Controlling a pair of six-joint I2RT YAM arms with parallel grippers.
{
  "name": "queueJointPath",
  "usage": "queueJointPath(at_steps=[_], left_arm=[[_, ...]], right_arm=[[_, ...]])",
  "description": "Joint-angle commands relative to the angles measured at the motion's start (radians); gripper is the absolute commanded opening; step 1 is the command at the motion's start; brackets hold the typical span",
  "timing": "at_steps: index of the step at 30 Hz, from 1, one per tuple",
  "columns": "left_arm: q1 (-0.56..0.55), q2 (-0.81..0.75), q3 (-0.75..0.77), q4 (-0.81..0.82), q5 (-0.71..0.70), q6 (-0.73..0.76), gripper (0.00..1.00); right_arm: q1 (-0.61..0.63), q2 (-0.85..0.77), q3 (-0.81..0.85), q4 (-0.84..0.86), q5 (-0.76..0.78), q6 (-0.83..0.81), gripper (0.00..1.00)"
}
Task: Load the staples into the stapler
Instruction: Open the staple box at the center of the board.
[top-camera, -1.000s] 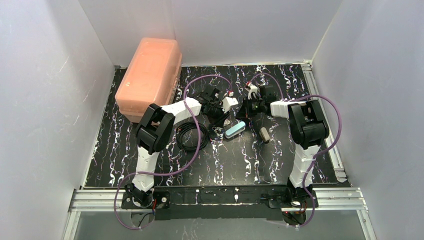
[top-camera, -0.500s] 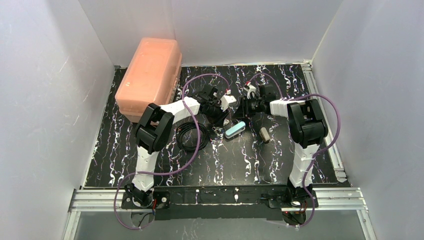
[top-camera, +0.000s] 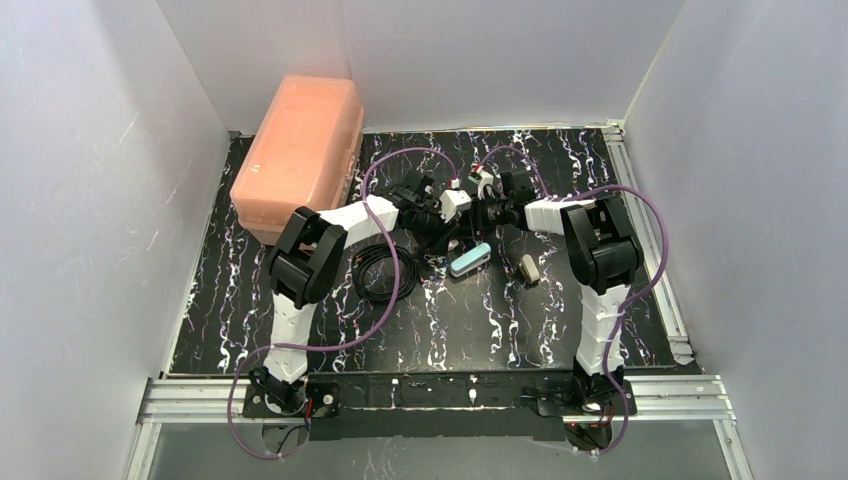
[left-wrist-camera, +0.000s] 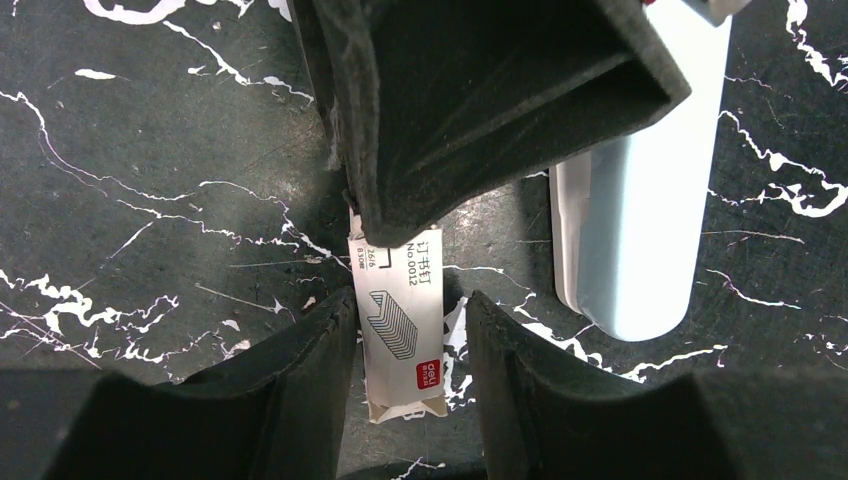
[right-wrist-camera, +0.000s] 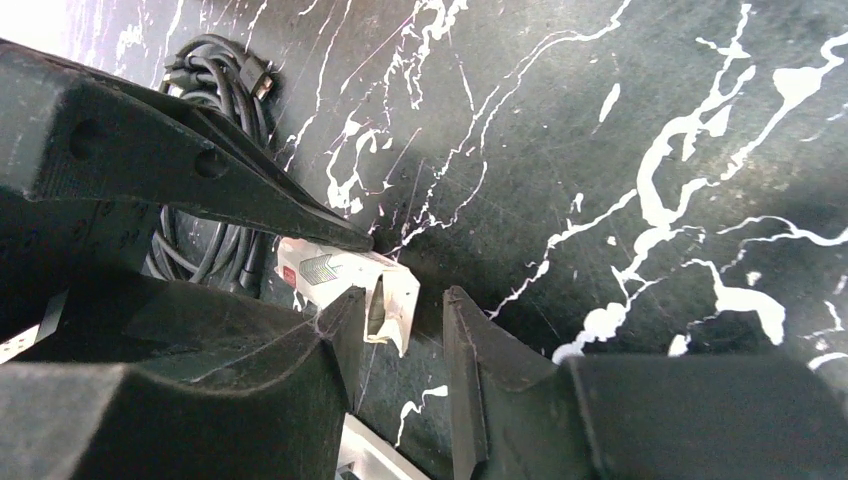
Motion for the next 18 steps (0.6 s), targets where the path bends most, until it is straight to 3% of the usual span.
queueJointPath(at_steps=[1, 11, 18], left_arm=[[0.007, 0.020, -0.055, -0.070, -0.041, -0.001, 0.44], [0.007, 0.007, -0.080, -0.059, -0.047, 0.003, 0.43], [0.007, 0.004, -0.092, -0.053, -0.054, 0.004, 0.42]], right_arm=[[0.015, 0.040, -0.015, -0.023, 0.043, -0.017, 0.42], [0.016, 0.036, -0.027, -0.039, 0.069, -0.070, 0.28], [0.016, 0.032, -0.031, -0.042, 0.066, -0.084, 0.26]])
